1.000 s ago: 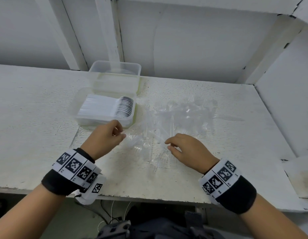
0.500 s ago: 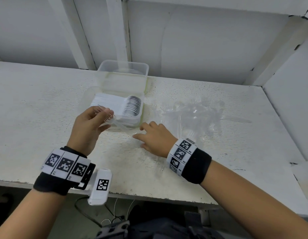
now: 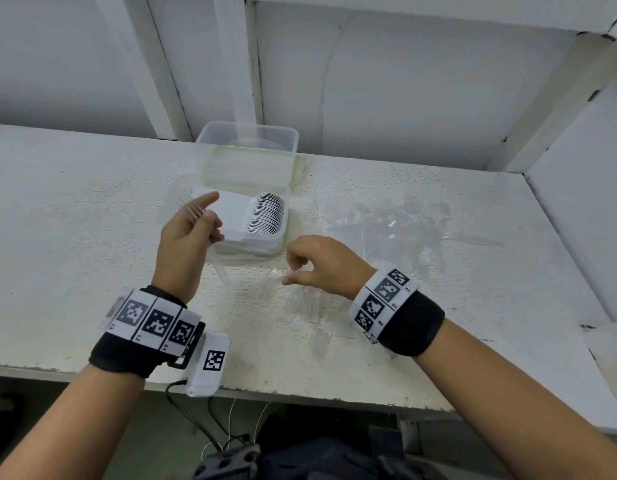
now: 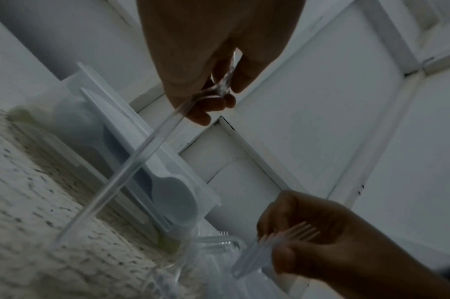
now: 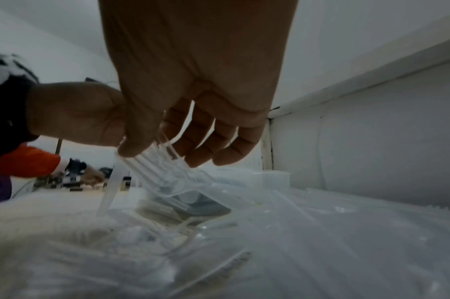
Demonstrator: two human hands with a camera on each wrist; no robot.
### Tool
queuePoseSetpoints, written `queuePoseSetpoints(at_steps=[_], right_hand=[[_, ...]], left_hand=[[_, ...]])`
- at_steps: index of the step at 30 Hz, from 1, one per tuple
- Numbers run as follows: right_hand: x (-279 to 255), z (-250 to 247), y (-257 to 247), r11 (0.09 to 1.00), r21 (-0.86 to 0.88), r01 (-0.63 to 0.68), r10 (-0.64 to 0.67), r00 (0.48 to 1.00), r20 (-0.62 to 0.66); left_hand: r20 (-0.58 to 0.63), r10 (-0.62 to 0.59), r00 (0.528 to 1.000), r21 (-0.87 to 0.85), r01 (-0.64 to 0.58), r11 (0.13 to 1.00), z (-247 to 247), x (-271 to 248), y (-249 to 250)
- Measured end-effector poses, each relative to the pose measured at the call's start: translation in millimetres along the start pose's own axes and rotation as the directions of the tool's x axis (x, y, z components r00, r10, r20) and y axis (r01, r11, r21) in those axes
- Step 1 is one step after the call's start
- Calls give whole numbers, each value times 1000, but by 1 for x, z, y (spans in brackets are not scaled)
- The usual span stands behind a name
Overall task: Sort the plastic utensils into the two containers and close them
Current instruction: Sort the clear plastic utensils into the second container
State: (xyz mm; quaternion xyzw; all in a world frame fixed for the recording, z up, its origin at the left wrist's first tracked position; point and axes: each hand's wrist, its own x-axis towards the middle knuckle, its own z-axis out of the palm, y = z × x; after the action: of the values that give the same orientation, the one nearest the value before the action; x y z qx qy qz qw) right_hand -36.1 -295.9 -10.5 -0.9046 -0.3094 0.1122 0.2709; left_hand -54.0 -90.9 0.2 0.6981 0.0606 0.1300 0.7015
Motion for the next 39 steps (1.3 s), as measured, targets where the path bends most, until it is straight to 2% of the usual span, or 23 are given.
queuePoseSetpoints(at_steps=[5,8,10,12,14,16,19,21,23,24,27,29,32,36,39], right_hand=[[-1,-4,4,999,-51,-4,8,997,78],[-2,-4,10,997,-59,-44,49,994,98],[-5,-5,11,998,-7,-56,57,998,35],[-9,-10,10,994,96,-44,55,992,-112],[-15,-19,5,973,231,-12,82,951,-297],[-23,-31,-1,919,393,5,179,885,-429],[-33,-43,-10,768,627,129,311,780,-542],[-38,-47,-14,684,697,216,344,747,-569],[-40,-45,-13,721,672,168,340,759,-555],[-42,-42,-12,751,650,114,330,788,-519],[-46,-31,-7,831,556,-2,272,874,-403],[-48,-26,-5,861,507,-30,257,887,-384],[-51,-23,-5,855,519,-7,237,894,-380],[-55,-17,2,941,336,-46,162,932,-326],[-54,-9,10,971,203,-125,178,946,-271]], left_hand=[[167,-5,986,241,-36,970,7,-9,-4],[213,-15,977,439,-82,895,7,-9,-6],[229,-30,973,576,-111,810,6,-9,-7],[275,-27,961,639,-162,752,4,-10,-7],[355,-42,934,676,-225,702,3,-12,-6],[454,-80,887,699,-299,649,4,-17,-7],[587,-188,787,733,-418,537,9,-24,-14],[619,-309,722,766,-467,443,14,-29,-21],[611,-395,686,791,-509,338,20,-33,-26],[611,-417,673,792,-525,313,23,-34,-27],[620,-443,647,784,-541,306,27,-35,-31],[624,-436,649,781,-547,302,27,-34,-33],[627,-440,643,777,-556,296,29,-35,-33],[626,-414,661,776,-578,251,32,-35,-33],[623,-363,693,782,-544,304,33,-35,-35]])
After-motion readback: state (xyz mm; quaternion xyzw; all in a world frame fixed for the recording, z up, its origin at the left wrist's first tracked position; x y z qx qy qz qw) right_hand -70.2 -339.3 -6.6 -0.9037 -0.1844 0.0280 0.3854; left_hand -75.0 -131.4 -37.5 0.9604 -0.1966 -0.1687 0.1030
